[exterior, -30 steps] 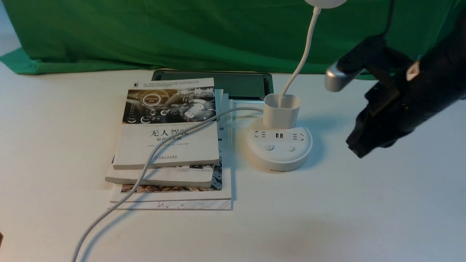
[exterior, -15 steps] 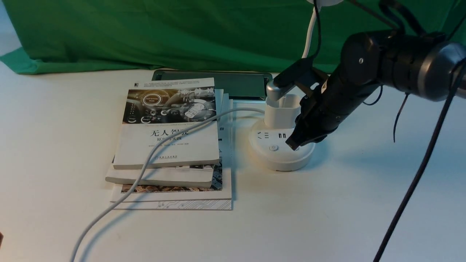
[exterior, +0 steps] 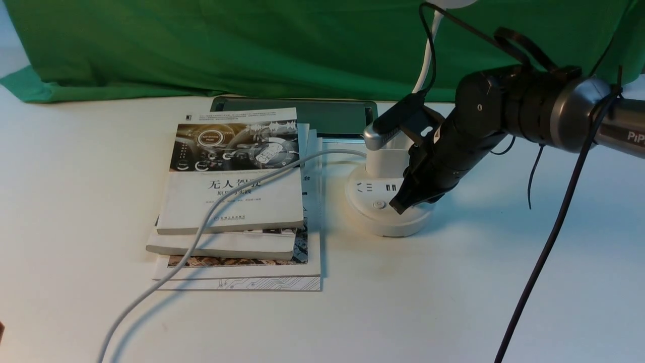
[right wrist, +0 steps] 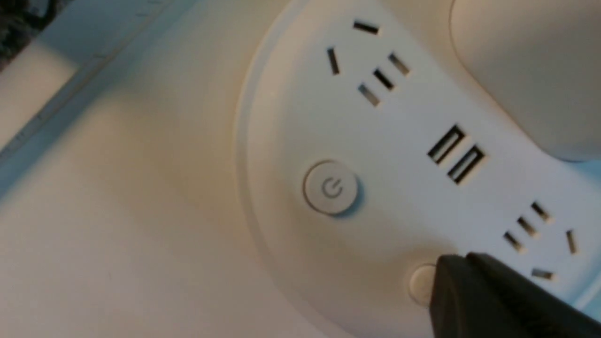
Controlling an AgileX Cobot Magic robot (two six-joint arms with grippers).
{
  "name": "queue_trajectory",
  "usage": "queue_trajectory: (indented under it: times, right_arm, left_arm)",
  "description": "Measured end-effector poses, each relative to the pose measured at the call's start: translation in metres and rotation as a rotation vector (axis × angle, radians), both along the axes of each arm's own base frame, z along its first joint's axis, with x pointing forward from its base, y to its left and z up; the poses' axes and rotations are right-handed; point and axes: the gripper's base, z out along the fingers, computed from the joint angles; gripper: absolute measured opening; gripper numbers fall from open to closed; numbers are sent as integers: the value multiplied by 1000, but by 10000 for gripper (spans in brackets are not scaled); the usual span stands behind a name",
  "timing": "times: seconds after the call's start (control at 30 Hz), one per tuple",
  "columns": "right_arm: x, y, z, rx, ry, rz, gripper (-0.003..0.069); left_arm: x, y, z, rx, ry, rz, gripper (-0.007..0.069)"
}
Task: Turn on the desk lamp on the white desktop with your hand.
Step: 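Press the button on the base of the white desk lamp with the right gripper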
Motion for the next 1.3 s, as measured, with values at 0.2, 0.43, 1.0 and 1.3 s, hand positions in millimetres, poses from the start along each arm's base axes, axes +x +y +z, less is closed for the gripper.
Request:
queue_trajectory:
  times: [0.2, 0.43, 1.0, 1.3]
  right_arm:
    - [1, 1, -5, -1, 10, -7, 29]
    - [1, 7, -14, -19, 42, 3, 31]
    - [-28, 4, 27, -45, 90, -18, 30]
    - [-133, -52, 141, 178, -208, -105, 30]
  left_arm:
    - [0, 0, 0, 0, 0, 0, 21]
    - [0, 0, 0, -5, 0, 0, 21]
    - [0, 0, 0, -5, 0, 0, 21]
    - [0, 0, 0, -5, 0, 0, 21]
